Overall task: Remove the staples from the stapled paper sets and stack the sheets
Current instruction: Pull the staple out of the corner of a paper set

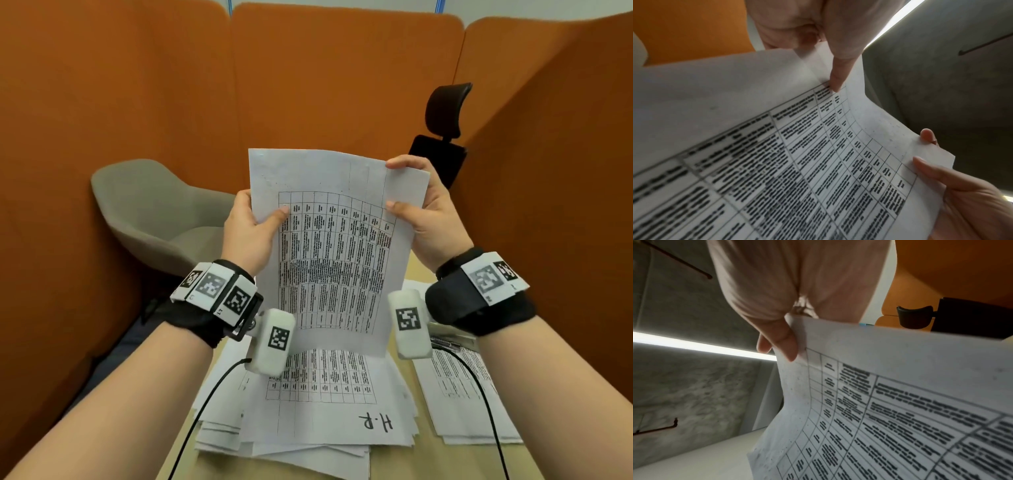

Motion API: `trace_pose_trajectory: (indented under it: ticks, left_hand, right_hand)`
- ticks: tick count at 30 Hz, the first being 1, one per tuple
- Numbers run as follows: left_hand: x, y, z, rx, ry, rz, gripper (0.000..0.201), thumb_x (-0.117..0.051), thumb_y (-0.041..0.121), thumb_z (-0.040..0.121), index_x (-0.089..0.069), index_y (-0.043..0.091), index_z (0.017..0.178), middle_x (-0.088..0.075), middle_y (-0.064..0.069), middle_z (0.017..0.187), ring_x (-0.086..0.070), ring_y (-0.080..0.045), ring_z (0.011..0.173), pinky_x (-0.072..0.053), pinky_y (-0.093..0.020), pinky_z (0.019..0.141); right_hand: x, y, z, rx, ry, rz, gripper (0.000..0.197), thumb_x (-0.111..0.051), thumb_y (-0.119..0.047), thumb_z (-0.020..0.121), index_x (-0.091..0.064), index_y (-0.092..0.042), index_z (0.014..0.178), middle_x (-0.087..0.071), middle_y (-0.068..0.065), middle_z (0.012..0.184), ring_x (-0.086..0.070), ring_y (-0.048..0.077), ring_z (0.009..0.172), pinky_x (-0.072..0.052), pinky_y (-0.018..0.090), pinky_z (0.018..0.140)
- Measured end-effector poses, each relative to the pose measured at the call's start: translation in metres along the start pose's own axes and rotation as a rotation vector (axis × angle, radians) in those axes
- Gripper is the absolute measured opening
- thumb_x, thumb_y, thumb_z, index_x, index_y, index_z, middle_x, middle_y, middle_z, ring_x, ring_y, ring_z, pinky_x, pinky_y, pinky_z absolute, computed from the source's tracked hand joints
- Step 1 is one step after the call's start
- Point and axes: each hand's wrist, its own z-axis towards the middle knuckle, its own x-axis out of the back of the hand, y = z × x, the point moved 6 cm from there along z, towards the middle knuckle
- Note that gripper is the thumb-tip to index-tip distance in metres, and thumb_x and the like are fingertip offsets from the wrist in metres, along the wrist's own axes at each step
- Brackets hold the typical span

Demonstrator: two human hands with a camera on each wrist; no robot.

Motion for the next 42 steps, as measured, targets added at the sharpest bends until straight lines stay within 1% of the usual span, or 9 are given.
trace_pose_trajectory:
  ticks: [10, 17, 21, 24, 28, 31, 34, 37, 42]
  left_hand:
    - [-0.009, 0.005, -0.001, 0.059, -0.125, -0.022, 0.021, -0.066, 0.012, 0.083, -0.065, 0.012, 0.105, -0.066, 0.0, 0.103, -0.064, -0.015, 0.099, -0.049, -0.027, 0.091]
    - [-0.033, -0.073, -0.023, 0.368, -0.21, 0.146, 0.029, -0.068, 0.013, 0.083, -0.063, 0.004, 0.11, -0.065, -0.008, 0.111, -0.061, -0.025, 0.106, -0.044, -0.037, 0.098]
    - [-0.037, -0.102, -0.043, 0.435, -0.216, 0.212, 0.034, -0.066, 0.012, 0.085, -0.061, -0.002, 0.115, -0.064, -0.016, 0.116, -0.06, -0.029, 0.109, -0.044, -0.029, 0.09]
    - [-0.038, -0.112, -0.051, 0.454, -0.214, 0.29, 0.036, -0.064, 0.017, 0.087, -0.059, -0.003, 0.117, -0.061, -0.019, 0.12, -0.06, -0.03, 0.104, -0.044, -0.03, 0.078]
    - [-0.041, -0.123, -0.053, 0.469, -0.212, 0.275, 0.036, -0.065, 0.021, 0.086, -0.061, 0.003, 0.118, -0.065, -0.012, 0.116, -0.059, -0.026, 0.1, -0.043, -0.03, 0.084]
    - [-0.044, -0.124, -0.053, 0.458, -0.221, 0.306, 0.036, -0.064, 0.022, 0.087, -0.061, 0.004, 0.118, -0.065, -0.011, 0.113, -0.06, -0.026, 0.099, -0.045, -0.031, 0.085]
    - [-0.047, -0.122, -0.054, 0.427, -0.229, 0.312, 0.033, -0.064, 0.022, 0.087, -0.063, 0.005, 0.116, -0.066, -0.012, 0.112, -0.061, -0.025, 0.098, -0.047, -0.033, 0.087]
    - [-0.049, -0.12, -0.057, 0.395, -0.234, 0.309, 0.031, -0.063, 0.021, 0.088, -0.063, 0.006, 0.115, -0.067, -0.011, 0.111, -0.062, -0.024, 0.097, -0.048, -0.033, 0.087]
    - [-0.051, -0.11, -0.065, 0.317, -0.23, 0.299, 0.027, -0.061, 0.019, 0.089, -0.064, 0.007, 0.113, -0.066, -0.004, 0.105, -0.059, -0.016, 0.091, -0.042, -0.024, 0.082]
  right_hand:
    - [0.028, -0.026, 0.022, 0.045, 0.239, -0.371, 0.033, -0.047, 0.015, 0.082, -0.052, -0.015, 0.095, -0.054, -0.003, 0.093, -0.058, 0.0, 0.077, -0.054, 0.022, 0.068]
    - [0.109, 0.057, 0.001, -0.351, 0.474, -0.696, 0.027, -0.06, 0.006, 0.078, -0.066, -0.019, 0.087, -0.066, 0.011, 0.092, -0.063, 0.022, 0.083, -0.056, 0.039, 0.081]
    - [0.144, 0.127, -0.058, -0.921, 0.005, -1.302, 0.042, -0.062, -0.02, 0.088, -0.053, -0.008, 0.127, -0.053, 0.013, 0.131, -0.05, 0.029, 0.12, -0.041, 0.032, 0.094]
    - [0.154, 0.163, -0.107, -1.157, -0.341, -1.483, 0.052, -0.058, -0.043, 0.087, -0.054, -0.005, 0.122, -0.057, 0.015, 0.126, -0.055, 0.029, 0.109, -0.042, 0.036, 0.094]
    - [0.147, 0.164, -0.11, -1.065, -0.399, -1.626, 0.026, -0.054, -0.013, 0.092, -0.058, 0.0, 0.114, -0.061, 0.016, 0.118, -0.058, 0.029, 0.108, -0.045, 0.032, 0.09]
    - [0.139, 0.157, -0.094, -1.016, -0.394, -1.651, 0.022, -0.055, -0.015, 0.092, -0.056, -0.001, 0.109, -0.062, 0.015, 0.104, -0.06, 0.028, 0.094, -0.047, 0.033, 0.083]
    - [0.142, 0.137, -0.068, -0.897, 0.056, -1.388, 0.039, -0.057, -0.029, 0.089, -0.049, 0.001, 0.113, -0.059, 0.013, 0.098, -0.057, 0.025, 0.074, -0.048, 0.034, 0.062]
    - [0.147, 0.104, -0.05, -0.534, 0.651, -0.822, 0.046, -0.062, -0.026, 0.086, -0.042, -0.002, 0.119, -0.056, 0.011, 0.115, -0.057, 0.025, 0.099, -0.046, 0.031, 0.081]
    - [0.123, 0.086, -0.032, -0.23, 0.663, -0.408, 0.028, -0.063, -0.022, 0.082, -0.045, -0.028, 0.102, -0.058, -0.003, 0.102, -0.059, 0.016, 0.098, -0.047, 0.034, 0.091]
